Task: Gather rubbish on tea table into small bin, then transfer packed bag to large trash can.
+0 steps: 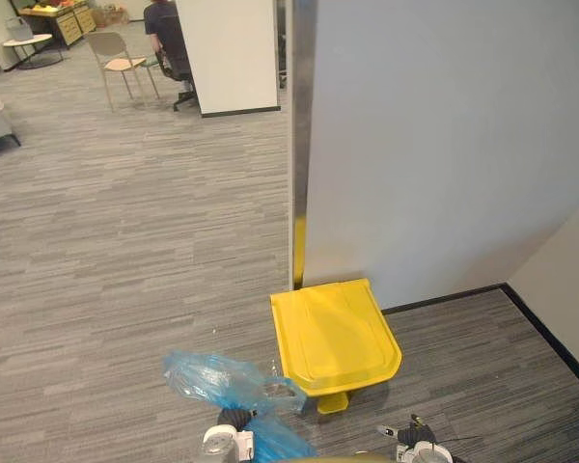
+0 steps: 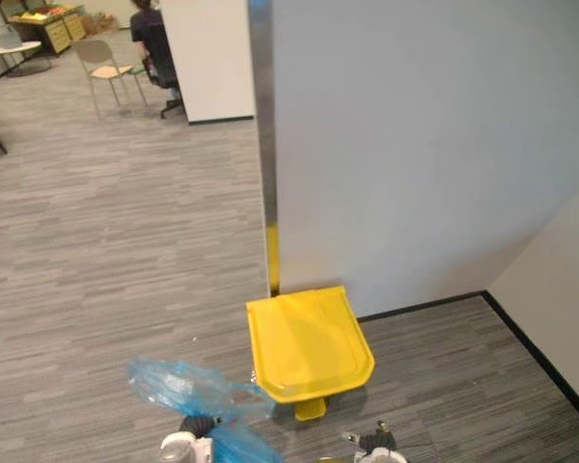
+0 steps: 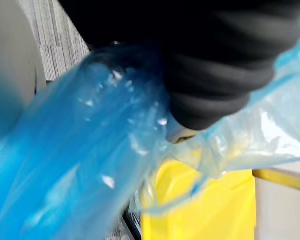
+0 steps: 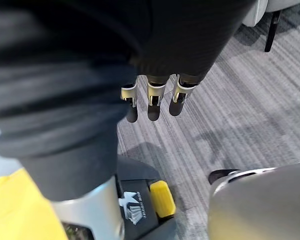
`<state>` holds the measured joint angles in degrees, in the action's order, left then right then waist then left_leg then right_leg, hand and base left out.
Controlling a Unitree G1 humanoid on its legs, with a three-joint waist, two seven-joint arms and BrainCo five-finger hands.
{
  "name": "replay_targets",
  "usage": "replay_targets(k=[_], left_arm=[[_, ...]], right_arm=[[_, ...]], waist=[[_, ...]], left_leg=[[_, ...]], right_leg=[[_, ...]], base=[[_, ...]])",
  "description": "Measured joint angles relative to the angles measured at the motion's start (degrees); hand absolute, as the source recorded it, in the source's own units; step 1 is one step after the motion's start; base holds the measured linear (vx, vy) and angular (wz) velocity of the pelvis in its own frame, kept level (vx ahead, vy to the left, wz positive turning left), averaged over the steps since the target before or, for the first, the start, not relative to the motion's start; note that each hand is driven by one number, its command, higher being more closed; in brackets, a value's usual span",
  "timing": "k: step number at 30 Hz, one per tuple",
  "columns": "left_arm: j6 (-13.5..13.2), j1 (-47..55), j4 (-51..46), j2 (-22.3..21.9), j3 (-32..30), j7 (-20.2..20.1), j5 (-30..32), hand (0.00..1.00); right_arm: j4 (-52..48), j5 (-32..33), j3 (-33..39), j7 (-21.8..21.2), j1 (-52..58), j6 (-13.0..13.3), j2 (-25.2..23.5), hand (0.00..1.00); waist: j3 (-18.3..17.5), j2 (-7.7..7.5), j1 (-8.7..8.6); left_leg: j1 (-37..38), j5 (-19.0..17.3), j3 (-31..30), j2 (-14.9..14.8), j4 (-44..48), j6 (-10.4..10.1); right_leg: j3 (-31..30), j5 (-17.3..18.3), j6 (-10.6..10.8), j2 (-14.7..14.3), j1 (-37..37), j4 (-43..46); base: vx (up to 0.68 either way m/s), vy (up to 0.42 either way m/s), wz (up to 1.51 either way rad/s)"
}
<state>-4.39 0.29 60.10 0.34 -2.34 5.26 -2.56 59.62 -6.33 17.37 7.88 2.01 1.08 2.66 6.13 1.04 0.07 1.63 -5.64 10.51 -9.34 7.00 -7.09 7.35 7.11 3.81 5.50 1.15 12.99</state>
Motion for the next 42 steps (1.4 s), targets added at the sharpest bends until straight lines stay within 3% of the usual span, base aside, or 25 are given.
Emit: replay_targets(k=[1,2,3,4,8,11,22,25,28,29,30,31,32,33,35,36,37,38,39,42], left_arm=[[0.0,0.2,0.0,0.2,0.0,0.0,0.0,1.00],[0.0,0.5,-0.1,0.9,-0.2,-0.3,0.0,1.00],[0.0,0.3,-0.2,0.7,-0.3,-0.5,0.0,1.00],[0.0,0.5,-0.3,0.3,-0.4,-0.6,0.0,1.00],[0.1,1.4,0.8,0.9,0.1,-0.4,0.0,1.00],[0.1,0.9,1.1,1.7,1.1,-0.3,0.1,1.00],[0.0,1.9,0.9,2.3,-2.8,-0.2,0.1,1.00],[0.0,2.2,-0.2,2.3,-3.5,-0.2,0.2,1.00],[-0.1,1.9,-1.1,2.7,-3.5,-0.2,0.2,1.00],[0.0,1.6,-1.1,3.1,-3.7,-0.2,0.2,1.00],[0.0,1.1,-1.2,2.6,-4.0,-0.1,0.2,1.00],[0.0,0.0,-1.2,1.8,-4.4,0.2,0.2,1.00],[0.1,-0.5,-0.9,1.6,-4.7,0.7,0.2,1.00],[0.1,-0.7,-1.0,1.8,-4.6,0.8,0.2,1.00],[0.0,-1.7,-1.0,2.4,-4.8,0.9,0.2,1.00],[-0.2,-2.5,-1.0,2.4,-5.2,0.9,0.2,1.00],[-0.2,-2.8,-1.1,2.4,-5.2,1.0,0.2,1.00],[-0.2,-3.6,-1.0,1.6,-5.5,1.1,0.2,1.00],[-0.2,-3.8,-1.0,0.5,-5.6,1.1,0.2,1.00],[-0.2,-4.1,-1.1,-0.1,-5.7,1.1,0.3,1.00]], right_arm=[[-0.1,0.0,0.5,0.0,-0.1,0.0,0.0,0.00],[0.1,0.0,0.8,0.0,0.8,0.0,-0.5,0.00],[0.0,0.0,1.3,0.0,0.7,0.0,-0.3,0.00],[0.0,0.0,2.2,0.0,0.5,0.0,0.5,0.00],[-0.2,0.1,2.7,0.1,0.8,0.3,0.6,0.00],[0.0,0.1,2.7,0.1,0.3,0.2,0.5,0.00],[-0.2,-0.2,1.5,0.1,0.1,0.2,-0.3,0.00],[-0.4,-0.3,-0.1,0.1,0.1,0.2,-0.4,0.00],[-2.5,-0.3,-0.7,0.1,0.3,0.1,-1.4,0.00],[-2.6,-0.3,-0.5,0.2,0.3,0.0,-1.7,0.00],[-2.6,-0.3,0.0,0.1,0.3,-0.1,-1.7,0.00],[-3.2,-0.3,0.3,0.1,-1.2,0.1,-1.4,0.00],[-4.1,-0.4,0.0,0.2,-3.4,-0.1,-1.1,0.00],[-4.1,-0.4,-1.0,0.2,-3.8,-0.1,-1.7,0.00],[-4.7,-0.5,-1.9,0.2,-4.2,0.1,-3.1,0.00],[-4.6,-0.5,-1.8,0.4,-4.1,0.0,-4.0,0.00],[-4.6,-0.5,-1.8,0.6,-3.8,-0.2,-4.4,0.00],[-4.7,-0.5,-1.5,0.7,-3.8,-0.1,-4.2,0.00],[-4.9,-0.5,-1.1,0.9,-3.8,-0.1,-3.7,0.00],[-5.0,-0.5,0.6,1.2,-3.8,-0.1,-3.9,0.00]], waist=[[-0.1,-0.12,-0.06],[-0.2,-1.97,-0.17],[0.2,-1.40,-0.25],[0.3,0.58,-0.16],[-0.7,1.03,-1.56],[0.0,0.35,-2.29],[1.3,-1.16,-1.47],[1.8,-1.85,-0.70],[2.7,-3.74,-0.54],[2.8,-4.25,-0.40],[3.2,-3.52,-0.45],[4.8,-2.20,0.28],[6.3,-0.97,0.49],[7.2,-0.68,0.52],[7.9,-2.87,0.59],[8.1,-4.61,0.70],[7.9,-5.36,0.77],[8.6,-4.77,1.05],[8.6,-3.14,1.30],[8.5,-2.75,1.53]], left_leg=[[0.2,0.0,0.0,0.2,-1.1,-0.1],[1.4,0.1,0.3,2.0,-1.7,0.1],[1.4,-0.3,-0.1,2.0,0.4,0.8],[2.0,-1.0,-0.2,1.6,-0.6,0.4],[3.7,2.1,0.1,3.0,-7.3,1.0],[3.9,4.8,-0.2,3.5,-10.0,1.1],[7.4,2.9,2.1,3.8,-8.7,1.4],[7.3,0.8,3.3,3.8,-5.9,1.7],[6.5,-2.9,3.0,4.8,-1.3,2.5],[6.8,-4.2,2.9,5.6,-0.3,3.3],[6.6,-5.0,3.0,5.5,0.7,3.6],[6.2,-5.2,3.5,4.5,3.4,3.9],[5.6,-7.9,4.5,2.0,7.5,4.2],[5.2,-9.3,4.9,0.9,9.5,4.1],[5.0,-11.2,4.6,0.7,12.7,4.0],[4.0,-13.4,3.3,1.0,16.6,2.9],[3.3,-14.6,2.9,1.1,18.5,2.2],[2.9,-16.3,2.1,-0.2,21.1,1.3],[1.9,-17.1,1.1,-1.9,21.7,0.6],[1.2,-17.3,-0.5,-3.6,20.9,0.2]], right_leg=[[-0.1,-0.2,0.1,0.3,0.2,-0.2],[-0.6,-0.4,0.5,1.9,0.8,-1.6],[-1.1,-0.4,0.6,1.7,0.8,-1.5],[-1.4,-0.7,1.0,0.5,1.0,-1.1],[-1.7,-3.7,1.2,0.9,0.7,-5.9],[-1.3,-5.3,1.1,0.7,0.7,-7.2],[-3.0,-5.3,1.1,0.8,-2.3,-7.5],[-3.8,-3.1,1.0,1.5,-1.2,-4.2],[-3.8,1.3,3.0,4.3,1.7,4.3],[-1.6,1.4,6.8,6.7,2.7,7.1],[0.2,0.4,9.7,7.8,4.7,11.7],[1.2,-0.4,11.1,7.9,10.7,20.0],[1.5,0.7,6.8,5.8,13.9,18.8],[1.7,0.2,5.5,4.5,15.1,16.8],[1.7,-1.0,4.1,4.6,16.3,11.9],[1.7,0.0,3.1,5.4,16.1,11.0],[1.7,1.7,3.1,5.6,15.2,10.5],[2.3,1.3,4.5,5.2,15.3,11.9],[3.7,1.9,4.0,3.8,15.5,12.2],[5.4,1.3,2.1,2.1,15.7,12.2]], base=[[-0.04,0.096,0.00],[-0.02,0.088,-0.04],[0.02,0.099,-0.21],[0.04,0.040,-0.25],[0.07,0.062,-0.07],[0.16,0.027,0.11],[0.01,0.011,-0.10],[-0.09,0.009,-0.23],[-0.09,0.019,0.01],[-0.04,0.050,0.01],[-0.05,0.067,-0.24],[-0.12,0.069,-0.53],[-0.14,0.047,-0.54],[-0.10,0.024,-0.28],[0.02,-0.108,0.25],[0.15,-0.268,0.53],[0.17,-0.254,0.44],[0.18,-0.226,0.29],[0.17,-0.175,0.22],[0.18,-0.167,0.25]])
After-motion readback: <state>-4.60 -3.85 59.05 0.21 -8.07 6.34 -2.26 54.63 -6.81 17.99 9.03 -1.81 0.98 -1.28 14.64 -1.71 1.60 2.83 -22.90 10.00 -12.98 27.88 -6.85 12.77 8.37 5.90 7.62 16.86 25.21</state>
